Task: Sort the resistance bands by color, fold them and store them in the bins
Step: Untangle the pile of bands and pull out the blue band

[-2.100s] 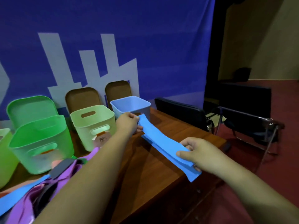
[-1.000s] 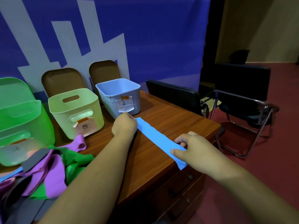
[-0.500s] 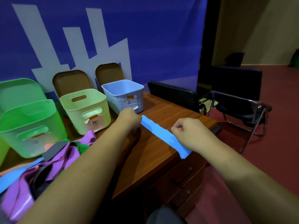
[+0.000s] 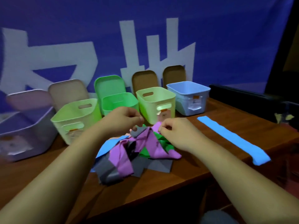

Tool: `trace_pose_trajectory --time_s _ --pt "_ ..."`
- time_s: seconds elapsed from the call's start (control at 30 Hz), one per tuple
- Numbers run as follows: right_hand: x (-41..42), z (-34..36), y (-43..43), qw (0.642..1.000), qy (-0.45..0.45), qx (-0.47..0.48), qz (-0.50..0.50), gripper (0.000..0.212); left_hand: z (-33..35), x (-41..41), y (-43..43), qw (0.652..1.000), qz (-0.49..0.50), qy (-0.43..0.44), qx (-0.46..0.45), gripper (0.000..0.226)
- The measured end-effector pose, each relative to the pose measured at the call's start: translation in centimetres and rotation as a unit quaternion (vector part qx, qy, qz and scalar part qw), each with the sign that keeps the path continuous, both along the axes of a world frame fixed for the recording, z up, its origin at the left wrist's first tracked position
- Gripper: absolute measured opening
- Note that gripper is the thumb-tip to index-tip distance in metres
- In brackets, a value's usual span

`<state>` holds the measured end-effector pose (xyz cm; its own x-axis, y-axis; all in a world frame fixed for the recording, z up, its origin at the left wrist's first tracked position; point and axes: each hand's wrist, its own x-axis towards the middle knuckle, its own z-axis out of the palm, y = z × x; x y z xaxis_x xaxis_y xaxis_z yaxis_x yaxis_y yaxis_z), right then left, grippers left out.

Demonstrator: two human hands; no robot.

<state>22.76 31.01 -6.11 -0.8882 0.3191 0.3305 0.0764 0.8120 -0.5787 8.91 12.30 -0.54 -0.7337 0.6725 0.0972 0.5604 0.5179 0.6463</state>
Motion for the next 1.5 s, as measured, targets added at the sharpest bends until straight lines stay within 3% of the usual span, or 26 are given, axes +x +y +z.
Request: trace_pose_trajectory --time_s 0.27,0.47,0.57,0.73,0.9,1.03,1.2,1.4,1.5 --pt "-6.6 -0.1 -8.6 0.994 0.009 -0.020 0.110 0.023 -3.4 -3.4 -11.9 0.985 0.093 0.137 -0.052 0.004" --pt "-10.3 -1.4 -12.2 0.989 -0.021 0.010 0.143 0.018 -7.5 -4.9 -14.9 0.987 0.049 0.115 -0.098 0.033" --pt "-11.8 -2.7 -12.7 0.991 -0.026 0.013 0.133 0.015 -8.3 -5.4 -15.4 0.987 0.056 0.127 -0.075 0.034" --pt "-12.5 -4.3 -12.3 0.991 -0.009 0.031 0.130 0.025 -7.7 -5.7 -15.5 0.988 0.087 0.125 -0.038 0.008" --pt "-13.0 -5.7 -12.5 0.992 -0.003 0.022 0.123 0.026 -8.0 -5.8 -15.3 0.981 0.122 0.147 -0.035 0.010" --pt "-13.3 -6.4 -12.6 0.993 0.009 0.007 0.118 0.032 -8.2 -5.3 -15.0 0.975 0.133 0.174 0.040 0.011" --pt "-13.2 -6.5 -12.6 0.992 0.012 -0.048 0.117 0.042 -8.0 -4.4 -14.2 0.961 0.119 0.208 0.141 0.014" --pt "-12.9 -6.0 -12.4 0.984 -0.005 -0.155 0.084 0.046 -6.3 -3.4 -13.4 0.946 0.056 0.265 0.178 0.012" --pt "-13.0 -4.9 -12.0 0.987 0.025 -0.150 0.057 0.057 -4.8 -2.8 -13.6 0.939 0.054 0.287 0.180 0.012"
